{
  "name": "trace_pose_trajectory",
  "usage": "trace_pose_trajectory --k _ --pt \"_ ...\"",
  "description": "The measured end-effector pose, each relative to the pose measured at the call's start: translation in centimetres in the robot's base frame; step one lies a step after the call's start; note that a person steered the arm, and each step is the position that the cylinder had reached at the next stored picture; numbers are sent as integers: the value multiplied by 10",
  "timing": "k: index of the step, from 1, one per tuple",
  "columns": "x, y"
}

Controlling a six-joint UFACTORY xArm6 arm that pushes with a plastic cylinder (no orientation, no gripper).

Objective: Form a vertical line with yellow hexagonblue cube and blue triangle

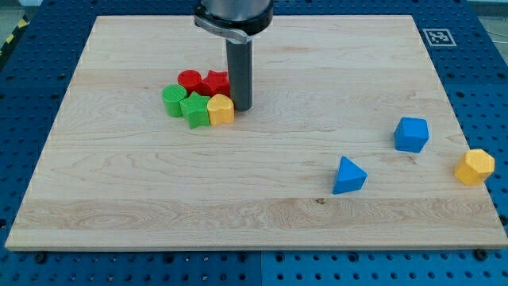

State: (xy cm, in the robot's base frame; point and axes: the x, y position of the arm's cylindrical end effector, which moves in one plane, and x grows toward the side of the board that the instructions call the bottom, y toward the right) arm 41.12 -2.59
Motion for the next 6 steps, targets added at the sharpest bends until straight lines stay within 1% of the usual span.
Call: trace_pose_trajectory --k 1,2,3,4,5,6 --pt "4 53" --pt "-8 125" --pt "-7 215" --pt "30 274" --pt "59 283" --pt "60 263"
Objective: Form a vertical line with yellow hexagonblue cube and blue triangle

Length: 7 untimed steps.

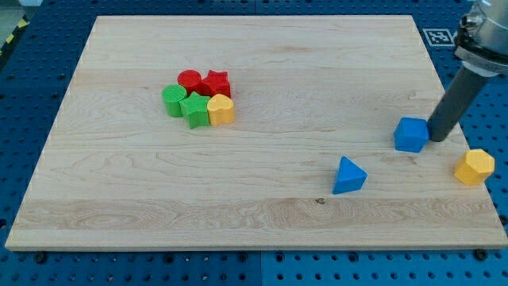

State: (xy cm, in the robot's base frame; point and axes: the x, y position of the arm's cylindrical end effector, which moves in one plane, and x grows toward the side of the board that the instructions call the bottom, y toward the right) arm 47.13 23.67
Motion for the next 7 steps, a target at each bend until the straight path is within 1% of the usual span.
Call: trace_pose_trajectory --k 1,2,3,4,5,6,7 --pt "0 -60" --pt "-9 -112" --pt "-12 -77" --pt "-14 32" --pt "9 96" --pt "44 108" --pt "85 106"
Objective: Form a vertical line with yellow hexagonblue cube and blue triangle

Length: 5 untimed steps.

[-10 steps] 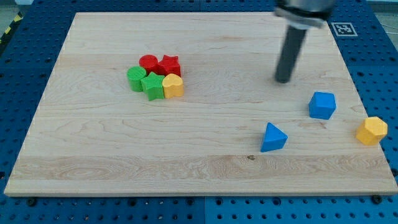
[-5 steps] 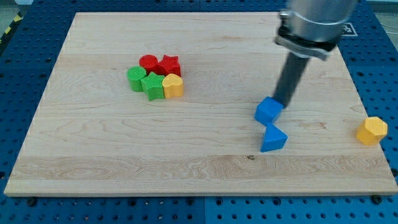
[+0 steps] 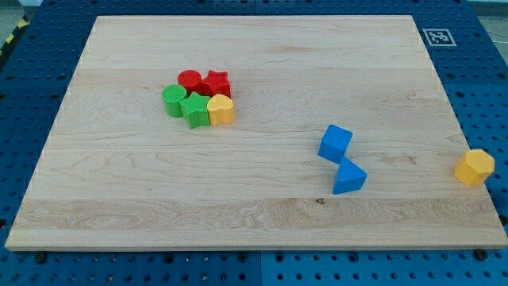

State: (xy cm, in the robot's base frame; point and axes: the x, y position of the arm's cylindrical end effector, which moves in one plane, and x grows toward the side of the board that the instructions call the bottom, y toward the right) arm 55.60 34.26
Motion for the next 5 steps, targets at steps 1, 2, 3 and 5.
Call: trace_pose_trajectory --k 1,2,3,5 --pt "-8 -42" --pt "-41 -100" --pt "-81 -165" --pt "-38 -117"
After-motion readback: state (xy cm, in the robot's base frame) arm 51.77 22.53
